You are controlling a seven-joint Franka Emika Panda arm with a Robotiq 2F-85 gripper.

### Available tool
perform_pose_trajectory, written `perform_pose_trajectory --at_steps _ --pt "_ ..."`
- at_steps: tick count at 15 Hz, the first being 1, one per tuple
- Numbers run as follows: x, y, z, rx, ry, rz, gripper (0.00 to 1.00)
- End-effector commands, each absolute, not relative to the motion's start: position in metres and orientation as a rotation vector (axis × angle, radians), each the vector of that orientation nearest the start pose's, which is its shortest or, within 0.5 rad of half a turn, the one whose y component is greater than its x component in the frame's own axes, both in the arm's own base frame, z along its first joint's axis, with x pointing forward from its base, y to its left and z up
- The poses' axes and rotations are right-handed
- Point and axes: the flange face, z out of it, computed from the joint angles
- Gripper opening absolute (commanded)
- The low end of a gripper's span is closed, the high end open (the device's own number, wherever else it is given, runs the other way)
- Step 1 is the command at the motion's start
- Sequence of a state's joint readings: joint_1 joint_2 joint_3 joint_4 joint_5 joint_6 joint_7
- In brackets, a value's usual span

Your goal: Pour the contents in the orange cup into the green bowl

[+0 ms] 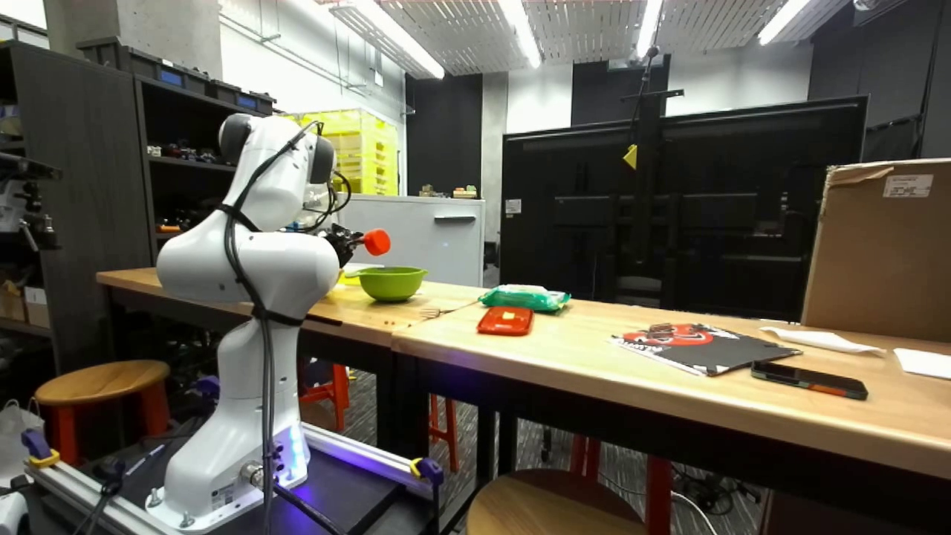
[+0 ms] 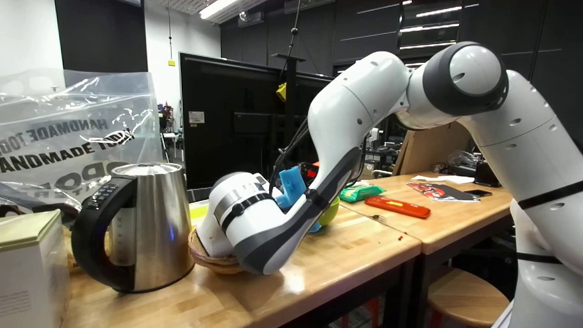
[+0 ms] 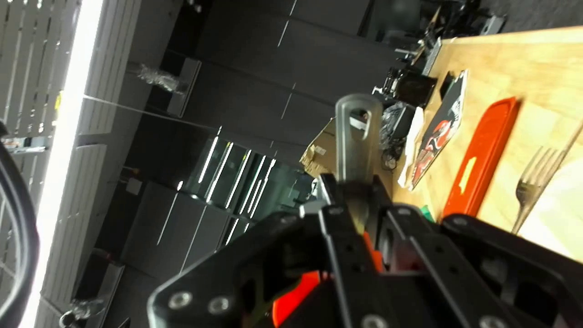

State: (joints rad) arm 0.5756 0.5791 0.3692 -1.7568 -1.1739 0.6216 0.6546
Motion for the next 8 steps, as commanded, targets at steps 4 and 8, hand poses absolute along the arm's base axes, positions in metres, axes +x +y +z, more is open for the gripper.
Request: perform_pose_trajectory --at_steps 4,8 --pt "0.456 0.222 0.429 1.526 -0.114 -0.309 0.04" --pt "0.473 0.163 0.484 1.712 -0.248 -0.318 0.04"
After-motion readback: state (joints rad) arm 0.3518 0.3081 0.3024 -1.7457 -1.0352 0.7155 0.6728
